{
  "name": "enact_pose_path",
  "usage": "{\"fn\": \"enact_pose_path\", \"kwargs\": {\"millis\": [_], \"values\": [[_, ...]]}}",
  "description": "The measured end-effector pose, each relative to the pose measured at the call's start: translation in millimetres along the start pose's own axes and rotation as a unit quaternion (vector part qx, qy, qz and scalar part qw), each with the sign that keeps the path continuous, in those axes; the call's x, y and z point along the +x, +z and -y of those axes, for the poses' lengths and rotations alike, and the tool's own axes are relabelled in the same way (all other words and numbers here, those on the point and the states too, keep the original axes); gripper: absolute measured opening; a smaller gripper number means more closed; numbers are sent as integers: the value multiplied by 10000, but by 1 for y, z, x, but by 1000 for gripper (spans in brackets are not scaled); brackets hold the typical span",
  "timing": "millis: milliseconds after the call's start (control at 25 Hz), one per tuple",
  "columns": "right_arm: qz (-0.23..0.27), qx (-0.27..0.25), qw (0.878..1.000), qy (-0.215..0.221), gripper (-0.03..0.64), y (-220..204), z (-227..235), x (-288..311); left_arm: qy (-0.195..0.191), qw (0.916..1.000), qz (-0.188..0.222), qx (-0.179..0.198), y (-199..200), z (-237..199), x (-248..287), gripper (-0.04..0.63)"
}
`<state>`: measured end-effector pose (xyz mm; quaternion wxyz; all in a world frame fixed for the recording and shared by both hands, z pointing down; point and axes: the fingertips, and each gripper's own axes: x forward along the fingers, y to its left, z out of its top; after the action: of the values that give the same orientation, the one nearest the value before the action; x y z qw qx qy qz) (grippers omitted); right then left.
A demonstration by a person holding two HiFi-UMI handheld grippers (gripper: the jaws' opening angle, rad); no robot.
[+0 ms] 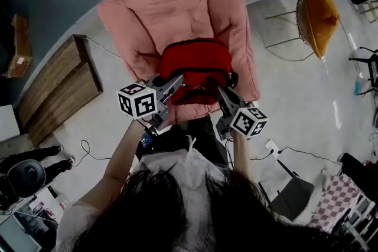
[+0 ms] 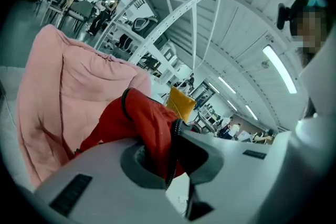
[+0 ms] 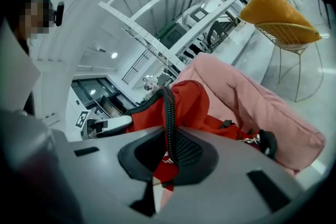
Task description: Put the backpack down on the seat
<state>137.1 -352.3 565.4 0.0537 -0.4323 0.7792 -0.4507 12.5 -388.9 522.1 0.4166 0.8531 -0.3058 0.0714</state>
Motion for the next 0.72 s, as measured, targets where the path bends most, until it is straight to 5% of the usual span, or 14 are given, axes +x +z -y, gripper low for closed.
{"fn": "enact_pose_path", "kwargs": {"millis": [280,480,600,720], "values": [[-810,447,9943,-520,43,-32,107,54,667,9912,-1138,101,-49,-86,71,55],[-727,1015,9918,-272,43,-30,126,88,889,9901,-1080,-154,-43,-133,87,55],[-870,850,9913,-511,44,-31,145,107,1288,9847,-1153,-235,-46,-163,96,57],[-1153,711,9876,-795,44,-40,166,127,1686,9753,-1207,-765,-59,-193,101,56]]}}
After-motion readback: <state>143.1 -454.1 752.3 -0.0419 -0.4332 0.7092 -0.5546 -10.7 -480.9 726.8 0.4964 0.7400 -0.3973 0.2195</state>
